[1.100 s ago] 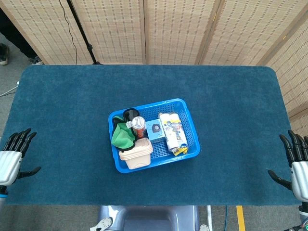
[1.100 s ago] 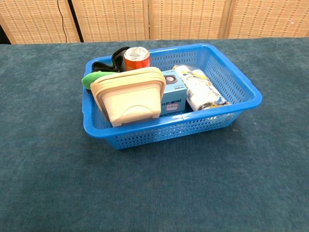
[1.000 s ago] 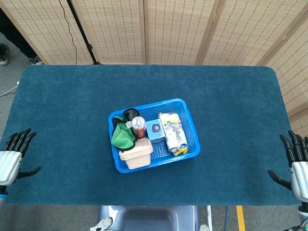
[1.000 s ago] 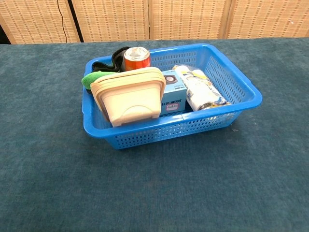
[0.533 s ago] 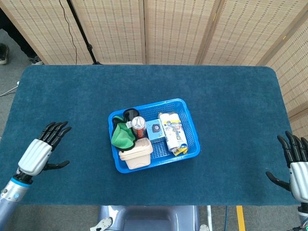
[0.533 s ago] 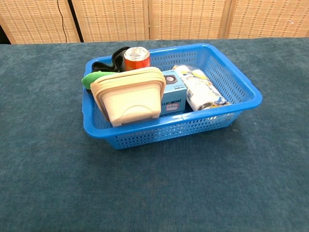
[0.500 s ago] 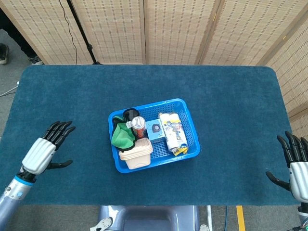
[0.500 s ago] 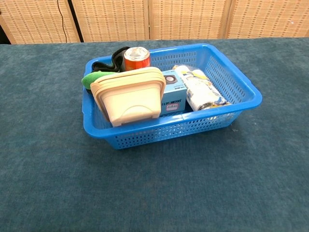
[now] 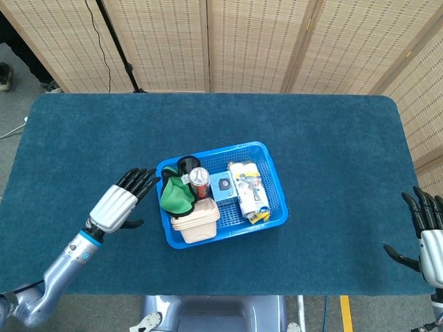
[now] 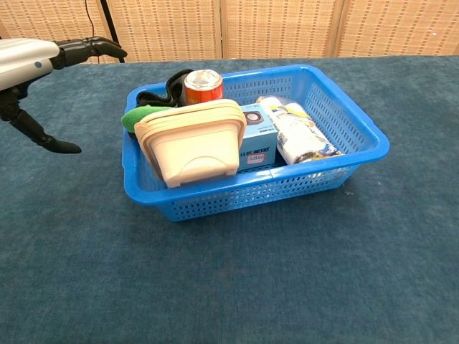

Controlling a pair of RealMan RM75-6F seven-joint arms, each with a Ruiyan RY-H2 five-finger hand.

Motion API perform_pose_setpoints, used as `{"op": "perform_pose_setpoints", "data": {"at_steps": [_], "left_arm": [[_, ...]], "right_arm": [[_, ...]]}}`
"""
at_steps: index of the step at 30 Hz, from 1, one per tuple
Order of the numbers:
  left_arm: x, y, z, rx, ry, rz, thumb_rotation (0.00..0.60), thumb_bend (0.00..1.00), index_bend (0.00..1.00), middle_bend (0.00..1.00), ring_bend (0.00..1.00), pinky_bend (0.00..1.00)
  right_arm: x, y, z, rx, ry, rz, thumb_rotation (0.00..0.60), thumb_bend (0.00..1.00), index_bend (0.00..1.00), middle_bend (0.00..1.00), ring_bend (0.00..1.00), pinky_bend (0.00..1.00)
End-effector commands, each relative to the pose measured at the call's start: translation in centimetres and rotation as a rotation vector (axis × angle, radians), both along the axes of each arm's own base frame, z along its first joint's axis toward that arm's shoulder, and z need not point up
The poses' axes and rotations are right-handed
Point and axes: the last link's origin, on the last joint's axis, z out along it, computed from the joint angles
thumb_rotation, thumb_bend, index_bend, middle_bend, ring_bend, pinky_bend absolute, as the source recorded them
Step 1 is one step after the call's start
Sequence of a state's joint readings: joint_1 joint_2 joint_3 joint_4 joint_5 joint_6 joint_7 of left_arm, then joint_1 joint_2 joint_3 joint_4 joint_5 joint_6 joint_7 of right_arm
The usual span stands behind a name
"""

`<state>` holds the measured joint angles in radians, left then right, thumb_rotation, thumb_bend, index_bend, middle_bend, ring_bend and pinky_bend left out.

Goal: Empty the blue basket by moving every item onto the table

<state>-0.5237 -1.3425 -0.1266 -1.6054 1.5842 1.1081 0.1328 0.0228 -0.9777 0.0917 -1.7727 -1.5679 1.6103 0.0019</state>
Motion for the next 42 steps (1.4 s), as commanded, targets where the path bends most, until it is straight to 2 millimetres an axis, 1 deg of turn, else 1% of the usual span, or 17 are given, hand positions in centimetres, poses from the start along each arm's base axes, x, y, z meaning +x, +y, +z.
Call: {"op": "perform_pose_setpoints", "data": {"at_steps": [1, 13, 15, 19, 24, 29, 30, 32, 34, 36, 37, 39, 42], "left_arm": [[1.0, 0.6, -0.7, -0.006, -0.022, 0.002, 0.600, 0.04, 0.02, 0.00, 0.00, 0.12], [2.3, 1.4, -2.3, -0.011, -0.008, 0.019, 0.600, 0.04, 0.05, 0.00, 0.00, 0.13], [2.6, 1.6, -2.6, -0.007, -0.014, 0.026, 0.600, 0.04, 0.07, 0.00, 0.03, 0.15], [3.1, 1.8, -3.3, 0.012, -0.039, 0.028, 0.600, 0.05, 0.14, 0.06, 0.10, 0.20], [3.3, 2.1, -4.1, 0.024, -0.048, 0.042, 0.600, 0.06, 0.16, 0.07, 0.13, 0.22], [3.6, 2.3, -4.5, 0.032, -0.072, 0.048, 0.600, 0.07, 0.20, 0.12, 0.18, 0.25], [3.6, 2.3, -4.6, 0.034, -0.075, 0.046, 0.600, 0.09, 0.22, 0.14, 0.20, 0.27], [3.7, 2.3, -4.7, 0.042, -0.077, 0.037, 0.600, 0.15, 0.28, 0.20, 0.24, 0.30], [3.7, 2.2, -4.7, 0.055, -0.075, 0.025, 0.600, 0.29, 0.40, 0.32, 0.32, 0.36], [3.5, 2.1, -4.7, 0.072, -0.061, 0.006, 0.600, 0.38, 0.49, 0.40, 0.38, 0.40], [3.1, 2.1, -4.6, 0.092, -0.033, -0.008, 0.600, 0.42, 0.52, 0.43, 0.41, 0.42], [2.7, 2.1, -4.7, 0.096, -0.019, -0.008, 0.600, 0.48, 0.54, 0.45, 0.43, 0.45], [2.6, 2.2, -5.2, 0.071, -0.019, -0.002, 0.600, 0.55, 0.55, 0.45, 0.42, 0.46]], "right_arm": [[0.0, 0.0, 0.0, 0.003, -0.002, 0.000, 0.600, 0.00, 0.00, 0.00, 0.00, 0.00], [-0.2, 0.0, 0.3, 0.000, -0.014, -0.004, 0.600, 0.00, 0.00, 0.00, 0.00, 0.00], [-0.2, -0.1, 0.3, 0.001, -0.016, -0.004, 0.600, 0.00, 0.00, 0.00, 0.00, 0.00], [-0.2, -0.1, 0.3, 0.006, -0.018, -0.003, 0.600, 0.00, 0.00, 0.00, 0.00, 0.00], [-0.3, -0.2, 0.3, 0.010, -0.019, -0.005, 0.600, 0.00, 0.00, 0.00, 0.00, 0.00], [-0.3, -0.2, 0.4, 0.008, -0.021, -0.004, 0.600, 0.00, 0.00, 0.00, 0.00, 0.00], [-0.3, -0.2, 0.4, 0.009, -0.021, -0.004, 0.600, 0.00, 0.00, 0.00, 0.00, 0.00], [-0.3, -0.2, 0.4, 0.009, -0.021, -0.004, 0.600, 0.00, 0.00, 0.00, 0.00, 0.00], [-0.3, -0.2, 0.4, 0.011, -0.023, -0.003, 0.600, 0.00, 0.00, 0.00, 0.00, 0.00], [-0.3, -0.2, 0.4, 0.013, -0.023, -0.002, 0.600, 0.00, 0.00, 0.00, 0.00, 0.00], [-0.3, -0.2, 0.4, 0.013, -0.025, -0.001, 0.600, 0.00, 0.00, 0.00, 0.00, 0.00], [-0.3, -0.2, 0.4, 0.017, -0.021, -0.003, 0.600, 0.00, 0.00, 0.00, 0.00, 0.00], [-0.3, -0.1, 0.2, 0.030, -0.015, -0.005, 0.600, 0.00, 0.00, 0.00, 0.00, 0.00]]}}
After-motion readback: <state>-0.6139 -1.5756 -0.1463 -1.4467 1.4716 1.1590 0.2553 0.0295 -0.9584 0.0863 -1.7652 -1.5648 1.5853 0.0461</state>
